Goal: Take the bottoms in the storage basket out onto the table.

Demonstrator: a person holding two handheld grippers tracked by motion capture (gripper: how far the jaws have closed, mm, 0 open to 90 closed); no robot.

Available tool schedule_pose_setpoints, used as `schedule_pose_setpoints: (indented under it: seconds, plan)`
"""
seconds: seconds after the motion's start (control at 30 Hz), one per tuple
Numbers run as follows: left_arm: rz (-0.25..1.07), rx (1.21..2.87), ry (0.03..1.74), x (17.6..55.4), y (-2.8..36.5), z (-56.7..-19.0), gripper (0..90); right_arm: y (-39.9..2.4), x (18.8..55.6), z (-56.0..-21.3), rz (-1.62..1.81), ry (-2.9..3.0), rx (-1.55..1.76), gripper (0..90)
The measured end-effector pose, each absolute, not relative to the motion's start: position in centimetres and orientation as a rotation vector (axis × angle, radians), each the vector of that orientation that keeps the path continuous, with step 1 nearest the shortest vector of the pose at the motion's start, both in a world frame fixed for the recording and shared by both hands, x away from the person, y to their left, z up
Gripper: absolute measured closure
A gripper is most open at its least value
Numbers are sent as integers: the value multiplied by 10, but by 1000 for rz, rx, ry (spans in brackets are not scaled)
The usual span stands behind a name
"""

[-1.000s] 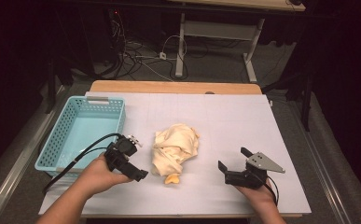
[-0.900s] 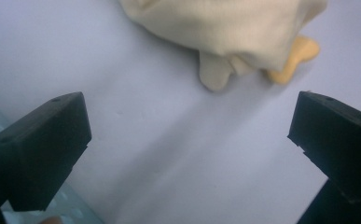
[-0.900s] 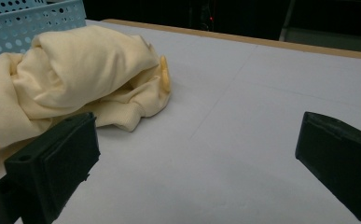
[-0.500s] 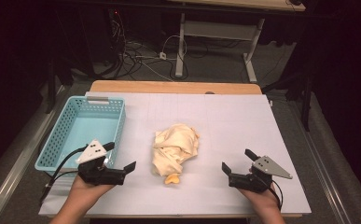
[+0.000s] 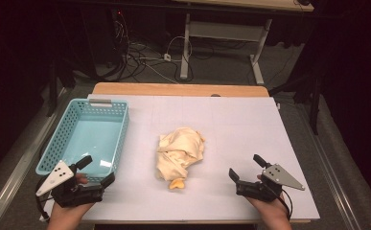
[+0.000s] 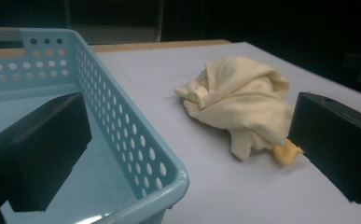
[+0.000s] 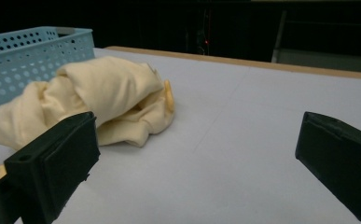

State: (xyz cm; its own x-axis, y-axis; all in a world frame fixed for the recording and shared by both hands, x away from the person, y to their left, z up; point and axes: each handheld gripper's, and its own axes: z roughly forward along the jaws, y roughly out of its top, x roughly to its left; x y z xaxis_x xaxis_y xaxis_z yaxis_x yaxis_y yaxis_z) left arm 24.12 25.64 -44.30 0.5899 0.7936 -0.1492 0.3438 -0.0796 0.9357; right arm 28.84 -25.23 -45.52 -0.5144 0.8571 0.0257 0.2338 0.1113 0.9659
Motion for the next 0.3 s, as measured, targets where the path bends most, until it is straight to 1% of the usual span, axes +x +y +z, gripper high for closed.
schedule_pose_setpoints:
  seconds: [0.07, 0.17, 0.3]
  plan:
    - [459, 1721, 935, 242, 249, -446, 0, -251, 292, -458, 1408, 1837, 1080, 3]
    - [473, 1777, 906, 239, 242, -446, 0, -249, 294, -459, 1384, 1840, 1086, 2]
    - [467, 1784, 902, 233, 242, -447, 0, -247, 293, -458, 1368, 1833, 1070, 2]
